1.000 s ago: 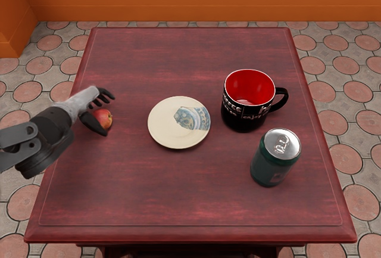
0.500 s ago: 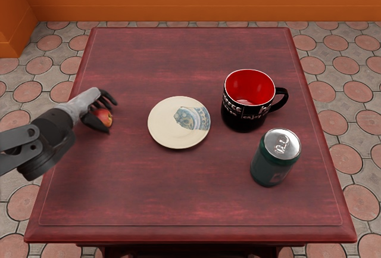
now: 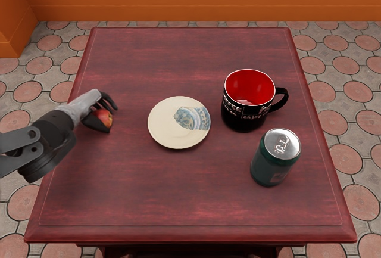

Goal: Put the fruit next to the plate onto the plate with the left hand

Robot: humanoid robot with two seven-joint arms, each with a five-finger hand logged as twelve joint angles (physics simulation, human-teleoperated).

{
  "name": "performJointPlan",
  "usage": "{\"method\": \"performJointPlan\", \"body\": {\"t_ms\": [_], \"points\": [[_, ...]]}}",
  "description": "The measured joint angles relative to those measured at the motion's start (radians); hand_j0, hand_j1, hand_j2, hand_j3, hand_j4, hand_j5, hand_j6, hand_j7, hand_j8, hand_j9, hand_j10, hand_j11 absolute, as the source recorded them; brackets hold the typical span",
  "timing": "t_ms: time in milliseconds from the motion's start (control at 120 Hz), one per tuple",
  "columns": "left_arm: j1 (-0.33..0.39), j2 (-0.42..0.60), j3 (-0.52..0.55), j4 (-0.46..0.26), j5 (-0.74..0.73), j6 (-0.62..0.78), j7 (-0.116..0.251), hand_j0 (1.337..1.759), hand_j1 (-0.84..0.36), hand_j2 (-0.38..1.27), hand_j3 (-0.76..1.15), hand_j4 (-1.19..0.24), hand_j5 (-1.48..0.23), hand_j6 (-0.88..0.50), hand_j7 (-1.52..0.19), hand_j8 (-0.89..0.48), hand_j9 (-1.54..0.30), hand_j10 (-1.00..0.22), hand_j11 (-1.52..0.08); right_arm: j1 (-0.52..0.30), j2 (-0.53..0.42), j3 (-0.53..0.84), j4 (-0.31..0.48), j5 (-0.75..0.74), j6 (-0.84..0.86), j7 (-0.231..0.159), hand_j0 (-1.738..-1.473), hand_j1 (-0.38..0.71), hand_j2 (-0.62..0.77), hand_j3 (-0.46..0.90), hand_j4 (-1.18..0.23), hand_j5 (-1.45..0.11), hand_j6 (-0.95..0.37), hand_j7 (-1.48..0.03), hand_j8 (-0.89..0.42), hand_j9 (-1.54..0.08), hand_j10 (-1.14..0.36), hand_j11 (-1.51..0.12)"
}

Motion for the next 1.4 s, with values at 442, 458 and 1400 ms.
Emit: {"method": "performJointPlan", "body": {"t_ms": [442,458,1400], "points": [[-0.001,0.003,-0.003,-0.008,-0.004,-0.002,0.0,1.653,-0.3,0.38,0.0,-0.69,-0.94,-0.49,-0.92,-0.39,-0.92,-0.51,-0.93,0.0,0.0,0.0,0.0,-0.001,0.0,0.0,-1.658,-0.35,0.0,0.0,0.0,0.0,0.0,0.0,0.0,0.0,0.0,0.0],[-0.001,0.004,-0.003,-0.01,-0.004,-0.002,0.0,1.653,-0.31,0.38,0.0,-0.69,-0.94,-0.49,-0.92,-0.39,-0.92,-0.51,-0.93,0.0,0.0,0.0,0.0,-0.001,0.0,0.0,-1.658,-0.35,0.0,0.0,0.0,0.0,0.0,0.0,0.0,0.0,0.0,0.0],[-0.149,0.042,-0.065,-0.193,-0.043,0.001,0.0,1.651,-0.34,0.4,0.0,-0.7,-1.05,-0.43,-0.99,-0.33,-1.0,-0.45,-1.0,0.0,0.0,0.0,-0.006,0.001,-0.001,0.002,-1.658,-0.35,0.0,0.0,0.0,0.0,0.0,0.0,0.0,0.0,0.0,0.0]]}}
